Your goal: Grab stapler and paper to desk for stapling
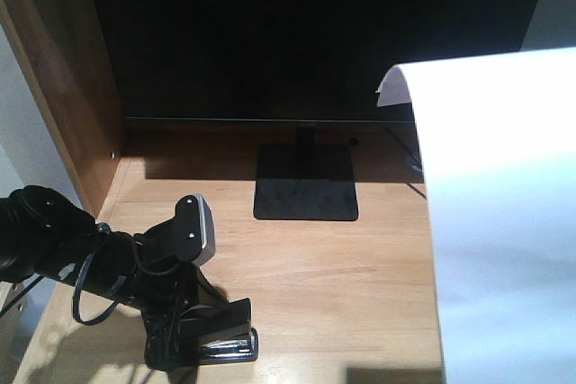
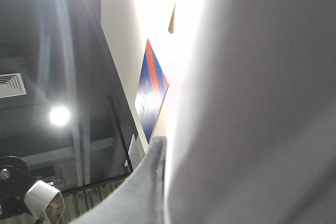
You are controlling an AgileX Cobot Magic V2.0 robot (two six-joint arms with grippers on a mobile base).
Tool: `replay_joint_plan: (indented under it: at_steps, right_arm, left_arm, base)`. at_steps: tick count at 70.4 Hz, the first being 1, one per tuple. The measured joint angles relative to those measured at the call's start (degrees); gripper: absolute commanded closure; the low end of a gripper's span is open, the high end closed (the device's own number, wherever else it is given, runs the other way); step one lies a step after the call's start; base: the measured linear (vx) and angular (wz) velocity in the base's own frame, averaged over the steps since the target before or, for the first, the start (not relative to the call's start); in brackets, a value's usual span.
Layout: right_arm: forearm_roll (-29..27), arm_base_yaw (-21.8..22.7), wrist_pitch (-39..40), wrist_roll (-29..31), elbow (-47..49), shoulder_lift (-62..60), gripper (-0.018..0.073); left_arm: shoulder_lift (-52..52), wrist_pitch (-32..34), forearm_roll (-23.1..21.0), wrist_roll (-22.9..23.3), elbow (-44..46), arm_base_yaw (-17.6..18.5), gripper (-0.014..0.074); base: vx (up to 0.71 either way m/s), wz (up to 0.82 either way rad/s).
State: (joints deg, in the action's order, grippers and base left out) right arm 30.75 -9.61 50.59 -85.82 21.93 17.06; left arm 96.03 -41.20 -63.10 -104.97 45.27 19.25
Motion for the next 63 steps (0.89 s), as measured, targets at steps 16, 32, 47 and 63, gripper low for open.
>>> replay_joint_plan:
  at_steps: [16,32,47,63]
  right_arm:
    - [-0.5,0.0,-0.1,0.0,0.0,0.0,0.0566]
    - [-1.8,0.0,-6.2,-0.2,0.0,0.0,0.0563]
    - [-5.3,0.0,-12.3,-0.4,0.0,4.0,0.0563]
    - [-6.1,0.0,-5.7,-0.7,0.0,15.8,0.0563]
  left_arm:
    - [0.0,0.0,0.0,0.0,0.0,0.0,0.0603]
    - [0.0,0.0,0.0,0.0,0.0,0.0,0.0603]
    - [0.0,0.0,0.0,0.0,0.0,0.0,0.0603]
    - [0.0,0.0,0.0,0.0,0.0,0.0,0.0603]
  base:
    - [0.0,0.0]
    - [0.0,0.0]
    - [0.0,0.0]
    - [0.0,0.0]
